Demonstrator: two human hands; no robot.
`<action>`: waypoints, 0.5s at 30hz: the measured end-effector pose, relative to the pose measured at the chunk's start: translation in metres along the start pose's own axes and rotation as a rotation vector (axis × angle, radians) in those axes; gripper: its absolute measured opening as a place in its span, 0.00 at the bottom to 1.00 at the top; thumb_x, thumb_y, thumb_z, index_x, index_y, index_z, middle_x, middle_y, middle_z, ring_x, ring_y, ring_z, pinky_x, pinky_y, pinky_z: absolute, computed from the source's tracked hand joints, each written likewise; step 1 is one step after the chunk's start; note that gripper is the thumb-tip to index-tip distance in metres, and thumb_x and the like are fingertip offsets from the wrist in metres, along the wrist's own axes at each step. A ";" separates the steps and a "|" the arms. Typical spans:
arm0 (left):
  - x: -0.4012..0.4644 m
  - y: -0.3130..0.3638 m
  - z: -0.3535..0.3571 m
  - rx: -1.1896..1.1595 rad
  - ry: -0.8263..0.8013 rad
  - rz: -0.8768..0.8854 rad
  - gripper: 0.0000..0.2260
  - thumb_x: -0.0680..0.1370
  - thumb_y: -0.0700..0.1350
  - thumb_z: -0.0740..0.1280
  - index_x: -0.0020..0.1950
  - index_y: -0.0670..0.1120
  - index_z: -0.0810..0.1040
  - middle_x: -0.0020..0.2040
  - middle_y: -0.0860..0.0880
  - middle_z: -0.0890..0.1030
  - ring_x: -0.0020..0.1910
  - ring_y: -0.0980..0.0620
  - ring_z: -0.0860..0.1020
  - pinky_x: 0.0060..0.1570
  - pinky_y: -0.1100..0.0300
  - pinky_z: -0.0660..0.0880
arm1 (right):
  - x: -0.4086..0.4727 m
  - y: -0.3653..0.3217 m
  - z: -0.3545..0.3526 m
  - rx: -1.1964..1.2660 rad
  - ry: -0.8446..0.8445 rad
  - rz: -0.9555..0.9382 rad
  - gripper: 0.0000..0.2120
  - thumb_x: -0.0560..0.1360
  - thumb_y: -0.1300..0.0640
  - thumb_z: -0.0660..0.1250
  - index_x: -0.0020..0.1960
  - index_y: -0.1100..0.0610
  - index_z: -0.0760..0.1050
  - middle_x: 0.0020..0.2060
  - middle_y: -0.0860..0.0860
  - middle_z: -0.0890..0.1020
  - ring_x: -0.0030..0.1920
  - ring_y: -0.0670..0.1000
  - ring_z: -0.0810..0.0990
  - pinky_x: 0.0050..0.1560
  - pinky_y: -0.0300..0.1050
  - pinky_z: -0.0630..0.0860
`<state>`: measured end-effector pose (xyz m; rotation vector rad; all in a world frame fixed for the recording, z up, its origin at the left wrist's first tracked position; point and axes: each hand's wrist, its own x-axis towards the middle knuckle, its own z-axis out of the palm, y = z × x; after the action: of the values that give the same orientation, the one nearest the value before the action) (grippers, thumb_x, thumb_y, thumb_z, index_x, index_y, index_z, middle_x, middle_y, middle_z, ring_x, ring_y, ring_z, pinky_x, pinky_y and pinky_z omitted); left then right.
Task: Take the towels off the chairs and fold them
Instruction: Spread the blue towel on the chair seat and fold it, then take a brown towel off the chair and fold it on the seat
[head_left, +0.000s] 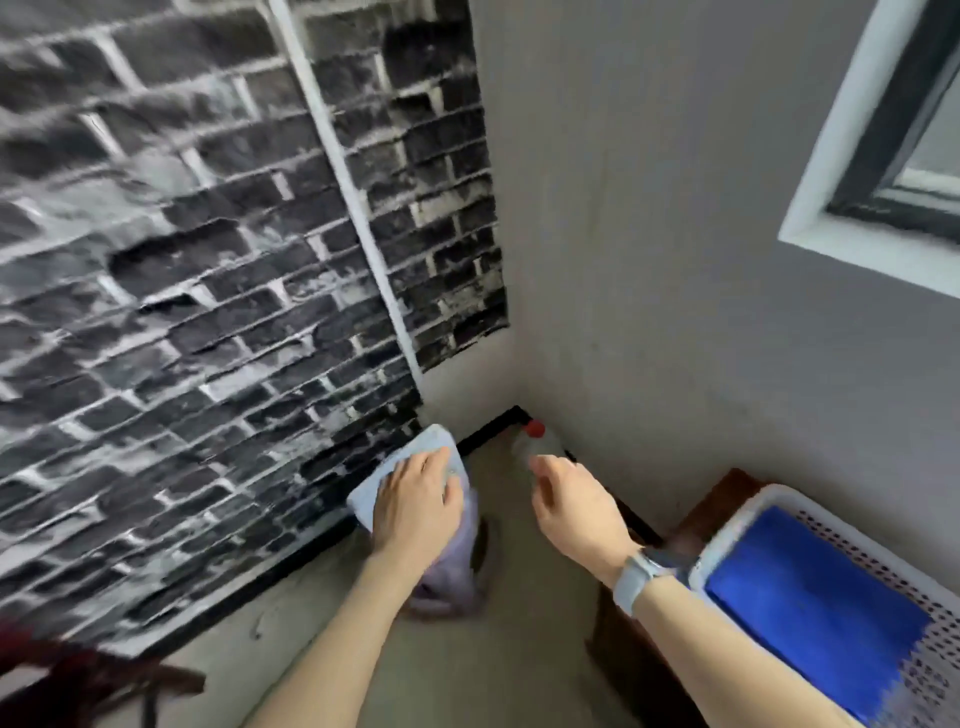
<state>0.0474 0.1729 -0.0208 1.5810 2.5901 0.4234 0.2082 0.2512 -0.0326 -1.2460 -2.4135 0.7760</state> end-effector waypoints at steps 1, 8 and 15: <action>-0.023 -0.033 -0.016 -0.007 0.030 -0.060 0.17 0.79 0.48 0.56 0.68 0.47 0.68 0.66 0.48 0.72 0.64 0.47 0.69 0.62 0.55 0.66 | -0.006 -0.033 0.016 0.004 -0.032 -0.062 0.18 0.76 0.58 0.55 0.64 0.55 0.70 0.58 0.54 0.77 0.59 0.56 0.74 0.57 0.51 0.72; -0.232 -0.242 -0.115 -0.061 0.246 -0.512 0.16 0.77 0.47 0.60 0.63 0.45 0.74 0.60 0.45 0.77 0.60 0.44 0.74 0.59 0.54 0.70 | -0.082 -0.248 0.141 0.006 -0.371 -0.440 0.13 0.77 0.60 0.54 0.60 0.58 0.71 0.55 0.57 0.77 0.54 0.58 0.76 0.45 0.45 0.66; -0.381 -0.366 -0.178 -0.047 0.429 -0.873 0.15 0.77 0.45 0.61 0.62 0.44 0.74 0.59 0.44 0.78 0.59 0.43 0.75 0.58 0.52 0.71 | -0.157 -0.409 0.246 -0.002 -0.603 -0.762 0.15 0.78 0.56 0.53 0.62 0.55 0.71 0.59 0.55 0.78 0.59 0.57 0.76 0.55 0.47 0.71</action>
<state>-0.1275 -0.3548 0.0205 0.2371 3.1835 0.7605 -0.0913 -0.1499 0.0079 0.0078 -3.0009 0.9702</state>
